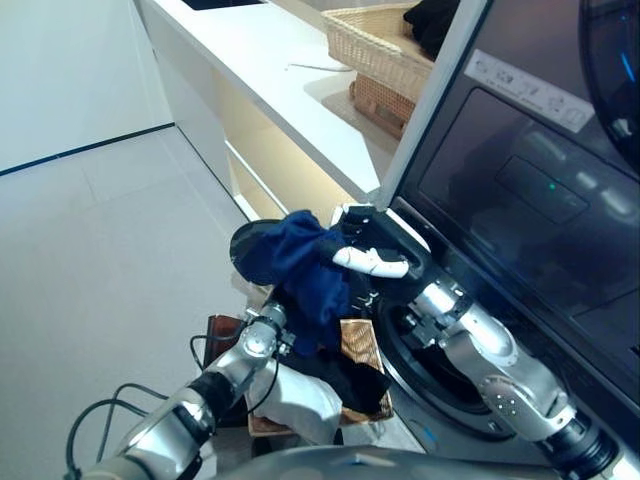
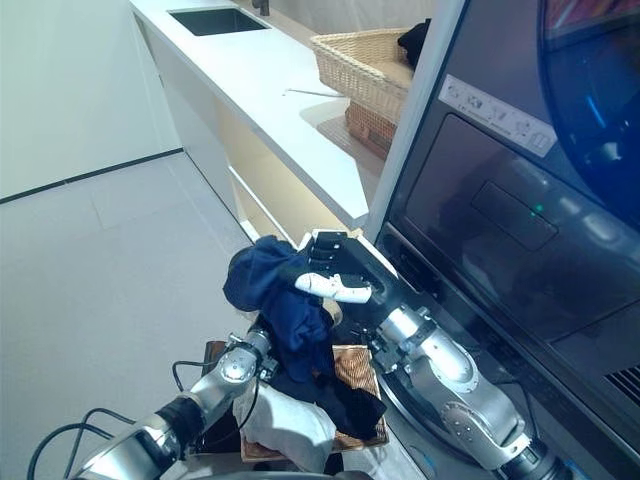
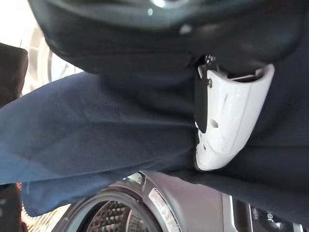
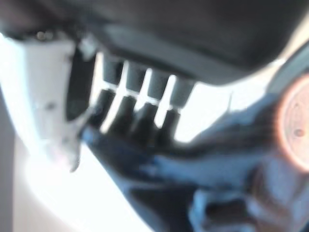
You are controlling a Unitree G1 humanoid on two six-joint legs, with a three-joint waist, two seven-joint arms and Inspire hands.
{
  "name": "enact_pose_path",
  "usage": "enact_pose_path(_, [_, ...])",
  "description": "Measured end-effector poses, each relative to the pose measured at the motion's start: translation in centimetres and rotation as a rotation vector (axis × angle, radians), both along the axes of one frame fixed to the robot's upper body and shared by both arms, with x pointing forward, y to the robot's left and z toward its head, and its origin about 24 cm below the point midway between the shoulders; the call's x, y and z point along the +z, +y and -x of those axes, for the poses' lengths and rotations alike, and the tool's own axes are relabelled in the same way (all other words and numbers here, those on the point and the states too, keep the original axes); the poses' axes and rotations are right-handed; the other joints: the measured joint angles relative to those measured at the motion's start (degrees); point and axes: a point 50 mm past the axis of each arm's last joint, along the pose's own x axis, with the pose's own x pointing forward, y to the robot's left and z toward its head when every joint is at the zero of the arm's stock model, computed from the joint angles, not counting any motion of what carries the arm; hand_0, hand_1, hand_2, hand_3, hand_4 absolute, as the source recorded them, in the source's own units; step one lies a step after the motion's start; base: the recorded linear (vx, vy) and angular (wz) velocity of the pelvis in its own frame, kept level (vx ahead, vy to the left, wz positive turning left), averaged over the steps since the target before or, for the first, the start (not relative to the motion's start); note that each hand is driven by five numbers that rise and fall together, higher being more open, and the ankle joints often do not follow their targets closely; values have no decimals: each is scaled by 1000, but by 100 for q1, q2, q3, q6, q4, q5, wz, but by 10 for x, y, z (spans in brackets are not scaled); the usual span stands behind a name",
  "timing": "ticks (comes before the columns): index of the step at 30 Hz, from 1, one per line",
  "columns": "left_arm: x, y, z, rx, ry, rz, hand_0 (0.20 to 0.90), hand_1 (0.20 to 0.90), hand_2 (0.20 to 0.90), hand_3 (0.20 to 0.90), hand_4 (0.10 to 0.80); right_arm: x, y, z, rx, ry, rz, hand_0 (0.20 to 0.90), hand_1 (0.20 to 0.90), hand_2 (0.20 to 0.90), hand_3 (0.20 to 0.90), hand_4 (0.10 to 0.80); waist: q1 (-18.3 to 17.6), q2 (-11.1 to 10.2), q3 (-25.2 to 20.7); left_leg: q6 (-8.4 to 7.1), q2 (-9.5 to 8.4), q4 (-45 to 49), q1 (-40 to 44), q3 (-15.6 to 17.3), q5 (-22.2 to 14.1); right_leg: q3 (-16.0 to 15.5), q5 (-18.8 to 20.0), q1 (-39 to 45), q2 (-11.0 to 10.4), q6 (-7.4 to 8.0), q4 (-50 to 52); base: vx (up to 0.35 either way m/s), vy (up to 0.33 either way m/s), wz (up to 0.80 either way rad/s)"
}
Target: Pick up the clothes and place them into the washing machine
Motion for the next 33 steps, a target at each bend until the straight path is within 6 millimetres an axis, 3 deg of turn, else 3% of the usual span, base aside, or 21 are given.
enact_pose_path(13, [7,53,12,154,-39,35,200,200,200,200,300,-33,-37,-1,-338,127,-85,900,900,900,900,800,68,61,44,-1,-4,-2,-3,-1,-3,2,-1,-4,-10,-1,-1,0,0,0])
enact_pose_path(19, [17,68,11,122,-84,-16,200,200,200,200,300,-35,-42,-1,-374,125,-80,900,900,900,900,800,151,103,57,0,-2,-2,-2,-2,-2,3,-1,-1,-8,-1,-2,0,0,0])
enact_pose_path(28, [45,93,2,-10,-193,-225,200,200,200,200,300,-38,-45,-1,-379,121,-81,900,900,900,900,800,156,143,48,2,-4,0,3,-7,0,1,0,6,-10,-2,-3,2,-2,1])
enact_pose_path(33, [69,112,-3,-172,-294,-565,200,200,200,200,300,-51,-50,1,-389,164,-56,900,900,900,900,800,158,190,48,2,-2,0,11,-8,1,-1,0,16,-11,-2,-4,0,0,0])
